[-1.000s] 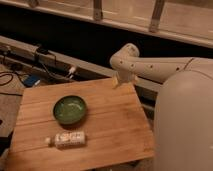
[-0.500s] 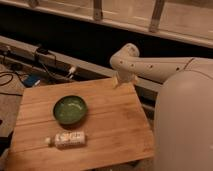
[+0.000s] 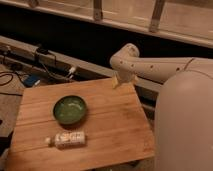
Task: Place the bottle in the ceramic bowl
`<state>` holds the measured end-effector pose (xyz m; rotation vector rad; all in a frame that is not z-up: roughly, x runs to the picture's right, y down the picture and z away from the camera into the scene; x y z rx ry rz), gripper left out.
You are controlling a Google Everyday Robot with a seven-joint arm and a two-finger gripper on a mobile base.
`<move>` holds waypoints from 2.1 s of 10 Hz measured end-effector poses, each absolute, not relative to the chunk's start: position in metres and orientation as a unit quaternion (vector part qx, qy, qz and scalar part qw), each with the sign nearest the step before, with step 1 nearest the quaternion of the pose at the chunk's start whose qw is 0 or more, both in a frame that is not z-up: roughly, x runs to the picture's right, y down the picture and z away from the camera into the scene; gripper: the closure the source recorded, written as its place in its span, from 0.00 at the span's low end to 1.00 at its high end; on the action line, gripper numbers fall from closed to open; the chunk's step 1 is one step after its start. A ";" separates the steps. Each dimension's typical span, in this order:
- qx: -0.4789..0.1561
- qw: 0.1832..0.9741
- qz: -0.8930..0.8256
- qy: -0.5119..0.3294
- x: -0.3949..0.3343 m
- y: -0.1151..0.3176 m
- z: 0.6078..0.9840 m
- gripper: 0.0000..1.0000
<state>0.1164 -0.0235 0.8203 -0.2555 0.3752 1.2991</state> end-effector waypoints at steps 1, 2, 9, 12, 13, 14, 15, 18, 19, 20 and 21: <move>-0.124 0.793 0.574 0.165 0.112 -0.025 0.819 0.20; -0.135 0.825 0.527 0.153 0.100 -0.027 0.817 0.20; -0.233 0.954 0.181 0.048 0.007 -0.006 0.810 0.20; -0.248 0.960 0.128 0.027 -0.006 0.004 0.806 0.20; -0.248 0.960 0.128 0.030 -0.006 0.003 0.806 0.20; -0.247 0.960 0.125 0.039 -0.006 0.002 0.805 0.20; -0.249 0.961 0.115 0.044 -0.012 0.004 0.805 0.20; -0.259 0.960 0.083 0.066 -0.033 0.036 0.787 0.20; -0.263 0.959 0.078 0.071 -0.038 0.052 0.778 0.20; -0.268 0.958 0.072 0.076 -0.046 0.071 0.768 0.20; -0.273 0.957 0.069 0.076 -0.051 0.082 0.762 0.20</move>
